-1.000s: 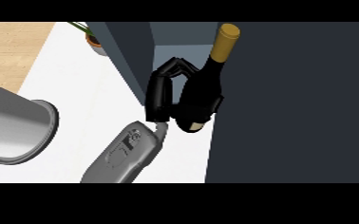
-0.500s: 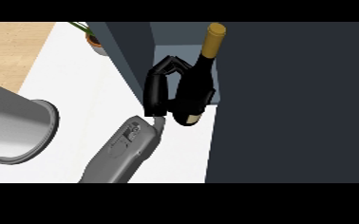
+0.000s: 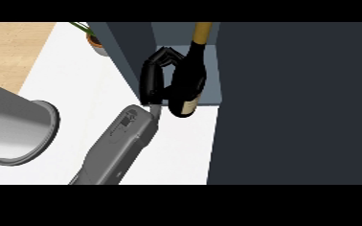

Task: Pick up the wine, place it into the cabinet and close the cabinet

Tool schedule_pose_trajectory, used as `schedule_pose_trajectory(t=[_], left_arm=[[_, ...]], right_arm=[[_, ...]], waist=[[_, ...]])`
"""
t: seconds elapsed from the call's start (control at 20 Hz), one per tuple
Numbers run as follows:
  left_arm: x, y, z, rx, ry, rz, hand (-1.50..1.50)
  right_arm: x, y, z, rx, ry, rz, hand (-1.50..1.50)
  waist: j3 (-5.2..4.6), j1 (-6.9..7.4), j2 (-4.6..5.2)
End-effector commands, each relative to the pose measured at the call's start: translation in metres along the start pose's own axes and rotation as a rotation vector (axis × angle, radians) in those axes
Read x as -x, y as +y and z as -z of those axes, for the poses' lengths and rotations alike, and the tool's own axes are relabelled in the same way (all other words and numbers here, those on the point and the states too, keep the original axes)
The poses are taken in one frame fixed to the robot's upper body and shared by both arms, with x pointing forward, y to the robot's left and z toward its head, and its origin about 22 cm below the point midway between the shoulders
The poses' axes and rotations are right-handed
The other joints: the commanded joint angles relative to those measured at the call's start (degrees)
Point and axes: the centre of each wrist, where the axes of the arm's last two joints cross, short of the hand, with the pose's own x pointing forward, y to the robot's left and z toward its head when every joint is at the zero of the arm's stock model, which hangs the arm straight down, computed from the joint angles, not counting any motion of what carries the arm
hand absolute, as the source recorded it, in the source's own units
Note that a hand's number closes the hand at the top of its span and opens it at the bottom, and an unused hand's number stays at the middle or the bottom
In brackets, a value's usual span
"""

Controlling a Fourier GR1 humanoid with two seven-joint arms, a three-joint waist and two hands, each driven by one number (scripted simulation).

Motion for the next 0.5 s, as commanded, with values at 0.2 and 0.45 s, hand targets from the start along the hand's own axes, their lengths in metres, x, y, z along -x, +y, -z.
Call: schedule_pose_trajectory(t=[0.2,0.45], left_arm=[[0.007,0.002,0.021,-0.008,0.071,-0.036,1.50],[0.017,0.010,0.035,-0.007,0.071,0.031,1.50]], right_arm=[[-0.014,0.010,-0.015,-0.005,-0.046,0.077,-1.50],[-0.009,0.004,-0.006,-0.035,-0.039,0.072,-1.50]], waist=[[-0.02,-0.71,0.11],[-0.01,-0.39,0.19]])
